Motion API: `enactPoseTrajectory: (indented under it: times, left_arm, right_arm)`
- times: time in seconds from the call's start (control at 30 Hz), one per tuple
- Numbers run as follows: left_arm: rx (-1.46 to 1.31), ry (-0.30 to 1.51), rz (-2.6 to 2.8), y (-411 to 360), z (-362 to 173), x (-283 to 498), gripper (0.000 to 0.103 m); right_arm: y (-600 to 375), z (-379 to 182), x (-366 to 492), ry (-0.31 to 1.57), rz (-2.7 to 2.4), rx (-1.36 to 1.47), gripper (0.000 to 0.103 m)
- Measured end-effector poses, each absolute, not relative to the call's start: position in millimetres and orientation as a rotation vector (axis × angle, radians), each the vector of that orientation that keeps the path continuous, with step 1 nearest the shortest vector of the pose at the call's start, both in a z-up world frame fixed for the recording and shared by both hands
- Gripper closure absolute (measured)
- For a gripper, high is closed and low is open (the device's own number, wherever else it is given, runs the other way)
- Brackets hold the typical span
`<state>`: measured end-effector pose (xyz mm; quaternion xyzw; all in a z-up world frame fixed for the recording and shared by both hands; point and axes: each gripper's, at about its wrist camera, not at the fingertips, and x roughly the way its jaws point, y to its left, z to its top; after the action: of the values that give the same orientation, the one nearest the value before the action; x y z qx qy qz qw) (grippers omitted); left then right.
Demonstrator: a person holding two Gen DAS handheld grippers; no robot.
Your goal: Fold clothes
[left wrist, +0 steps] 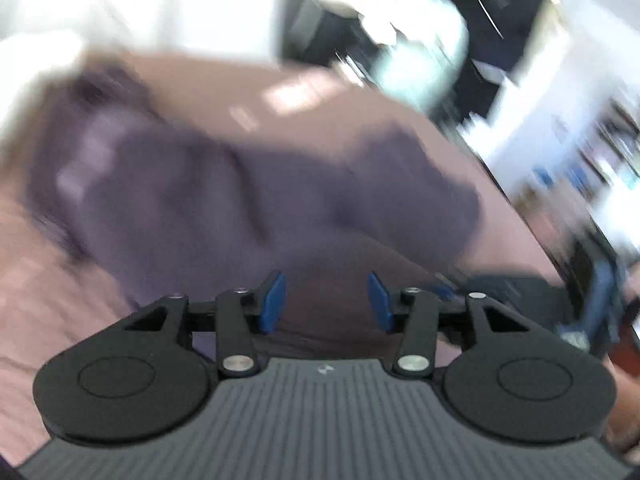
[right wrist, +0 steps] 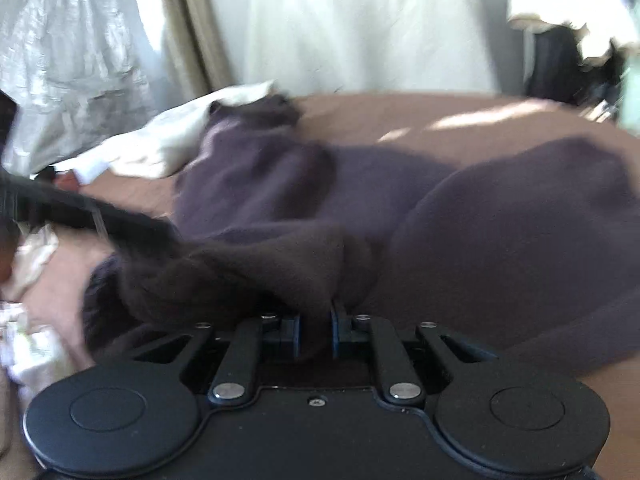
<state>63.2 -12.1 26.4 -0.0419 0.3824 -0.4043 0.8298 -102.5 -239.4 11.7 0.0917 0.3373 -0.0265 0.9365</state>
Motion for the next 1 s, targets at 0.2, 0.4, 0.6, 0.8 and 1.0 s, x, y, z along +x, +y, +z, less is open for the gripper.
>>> enactPoseTrajectory:
  times: [0.2,0.4,0.6,0.8,1.0]
  left_arm:
    - [0.008,0.831,-0.495,30.5,1.0,112.2,0.037]
    - [-0.295,1.032,-0.477,45.2,-50.1,145.8,0.037]
    - [-0.413,0.983,-0.523,57.6,-56.5,143.8,0.037]
    - [-0.549,1.104,-0.606,43.8,-92.0,153.0,0.022]
    - [-0.524,1.122,-0.666,22.9,-99.0,160.5,0.074]
  right_arm:
    - [-282.2,-0.1,-108.4,0.81,-0.262,0.32,0.089]
    - [-280.7,-6.9,-120.9,1.017,-0.198,0.336,0.088]
    - [-276.1,12.7,-160.1,1.016,-0.002,0.268,0.083]
    - [-371.9,44.7,-180.2,0.745,-0.21,0.408,0.038]
    - [-493.9,-16.6,-190.5,0.697,-0.407,0.828,0.034]
